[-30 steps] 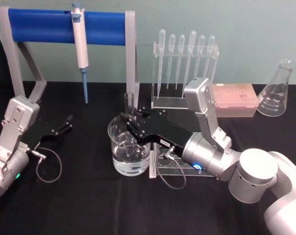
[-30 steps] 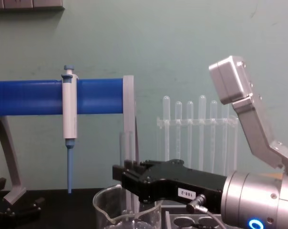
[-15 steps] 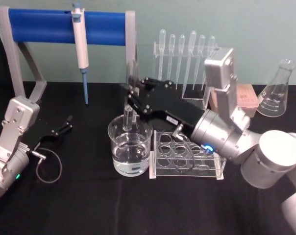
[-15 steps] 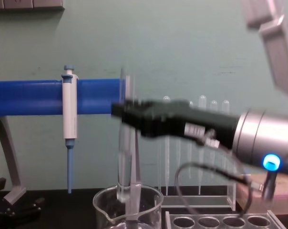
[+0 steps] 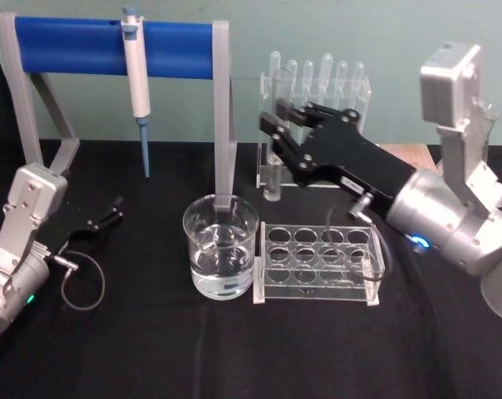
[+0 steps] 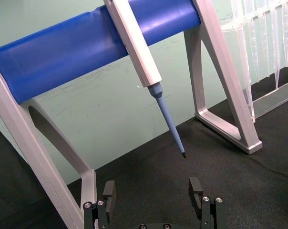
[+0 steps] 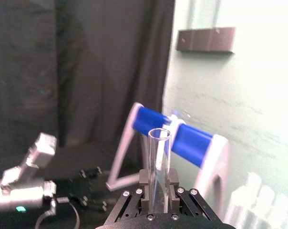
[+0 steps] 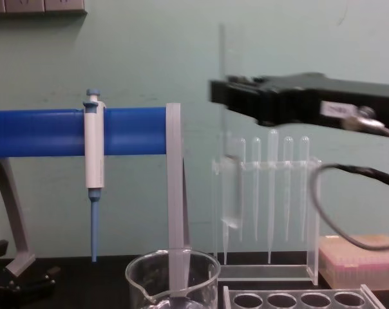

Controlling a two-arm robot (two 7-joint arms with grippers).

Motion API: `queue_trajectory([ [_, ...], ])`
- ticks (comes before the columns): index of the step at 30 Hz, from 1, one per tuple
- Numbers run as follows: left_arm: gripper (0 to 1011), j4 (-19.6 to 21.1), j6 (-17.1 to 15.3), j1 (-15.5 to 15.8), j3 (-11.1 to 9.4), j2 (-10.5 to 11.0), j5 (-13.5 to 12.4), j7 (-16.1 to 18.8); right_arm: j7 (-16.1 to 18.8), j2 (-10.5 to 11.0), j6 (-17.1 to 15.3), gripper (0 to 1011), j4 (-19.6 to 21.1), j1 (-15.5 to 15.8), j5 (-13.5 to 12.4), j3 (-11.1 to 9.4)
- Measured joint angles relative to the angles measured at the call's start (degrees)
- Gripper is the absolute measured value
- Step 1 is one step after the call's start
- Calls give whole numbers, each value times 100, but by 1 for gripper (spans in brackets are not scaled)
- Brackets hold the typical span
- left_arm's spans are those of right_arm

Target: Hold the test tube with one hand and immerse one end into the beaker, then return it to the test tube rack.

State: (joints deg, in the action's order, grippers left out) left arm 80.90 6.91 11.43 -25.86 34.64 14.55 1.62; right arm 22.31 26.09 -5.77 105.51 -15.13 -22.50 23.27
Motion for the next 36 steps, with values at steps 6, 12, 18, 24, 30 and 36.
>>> queue_trajectory([
  [6, 1000, 0, 0, 0, 0, 0, 0, 0, -131, 164, -16, 226, 60, 373, 12, -213],
  [12, 1000, 0, 0, 0, 0, 0, 0, 0, -162, 117, 112, 226, -150, 567, 67, -245],
  [18, 1000, 0, 0, 0, 0, 0, 0, 0, -192, 35, 256, 226, -309, 773, 116, -303],
  [24, 1000, 0, 0, 0, 0, 0, 0, 0, -187, -24, 324, 226, -417, 865, 136, -354],
  [30, 1000, 0, 0, 0, 0, 0, 0, 0, -160, -92, 364, 226, -549, 882, 147, -371],
  [36, 1000, 0, 0, 0, 0, 0, 0, 0, -128, -127, 386, 226, -645, 901, 167, -375],
])
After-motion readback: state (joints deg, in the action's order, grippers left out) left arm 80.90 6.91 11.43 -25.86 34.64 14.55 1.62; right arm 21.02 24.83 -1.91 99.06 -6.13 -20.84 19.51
